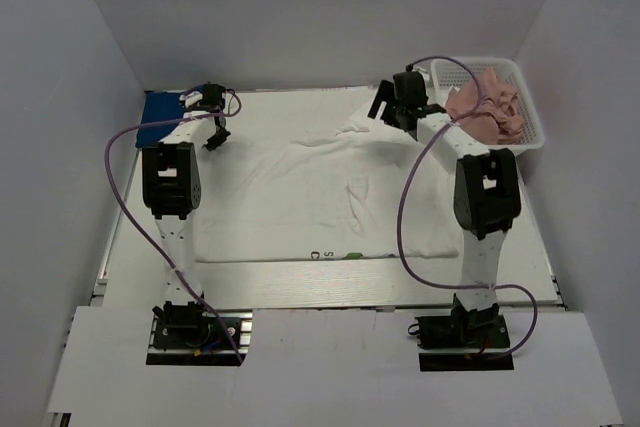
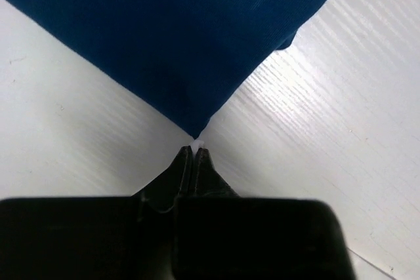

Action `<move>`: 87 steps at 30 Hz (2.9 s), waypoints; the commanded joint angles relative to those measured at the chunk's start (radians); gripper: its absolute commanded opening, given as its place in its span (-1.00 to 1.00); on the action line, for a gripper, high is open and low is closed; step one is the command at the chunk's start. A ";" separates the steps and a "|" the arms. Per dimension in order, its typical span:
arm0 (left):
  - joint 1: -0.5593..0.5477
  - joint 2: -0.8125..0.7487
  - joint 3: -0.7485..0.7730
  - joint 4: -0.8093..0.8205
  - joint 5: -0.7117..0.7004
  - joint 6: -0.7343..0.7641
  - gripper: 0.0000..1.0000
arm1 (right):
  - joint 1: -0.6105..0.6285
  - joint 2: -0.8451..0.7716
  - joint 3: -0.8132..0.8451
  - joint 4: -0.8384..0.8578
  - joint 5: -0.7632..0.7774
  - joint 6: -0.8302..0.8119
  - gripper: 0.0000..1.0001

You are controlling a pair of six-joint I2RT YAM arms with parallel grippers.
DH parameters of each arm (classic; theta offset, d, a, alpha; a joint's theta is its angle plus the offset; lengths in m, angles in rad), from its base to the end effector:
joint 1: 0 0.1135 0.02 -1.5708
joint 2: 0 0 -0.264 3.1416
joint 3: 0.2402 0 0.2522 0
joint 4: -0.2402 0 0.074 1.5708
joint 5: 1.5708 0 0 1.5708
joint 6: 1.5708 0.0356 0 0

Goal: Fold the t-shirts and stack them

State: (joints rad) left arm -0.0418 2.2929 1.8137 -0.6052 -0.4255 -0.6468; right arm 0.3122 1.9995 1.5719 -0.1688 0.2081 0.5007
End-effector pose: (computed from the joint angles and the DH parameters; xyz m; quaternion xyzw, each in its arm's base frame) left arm 0.4895 -0.0058 0.1578 -0.3312 0.8905 0.1135 0.2907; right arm 0.4472 0.1366 0.2455 0.1311 0.8704 0.0998 0.4640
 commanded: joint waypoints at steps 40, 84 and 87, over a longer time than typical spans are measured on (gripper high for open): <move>-0.015 -0.245 -0.151 0.147 0.056 0.115 -1.00 | -0.108 0.590 0.541 0.692 -0.164 -0.057 -1.00; -0.033 -0.901 -0.829 0.065 -0.004 -0.123 -1.00 | -0.108 -0.992 -0.766 -0.078 0.027 0.051 -1.00; -0.033 -0.902 -0.879 0.056 0.008 -0.167 -1.00 | -0.111 -1.028 -0.845 -0.118 0.025 0.093 -1.00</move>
State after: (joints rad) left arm -0.0742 1.4429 0.9787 -0.5171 -0.3878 -0.7620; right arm 0.2039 1.0019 0.7761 -0.2054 0.2268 0.5388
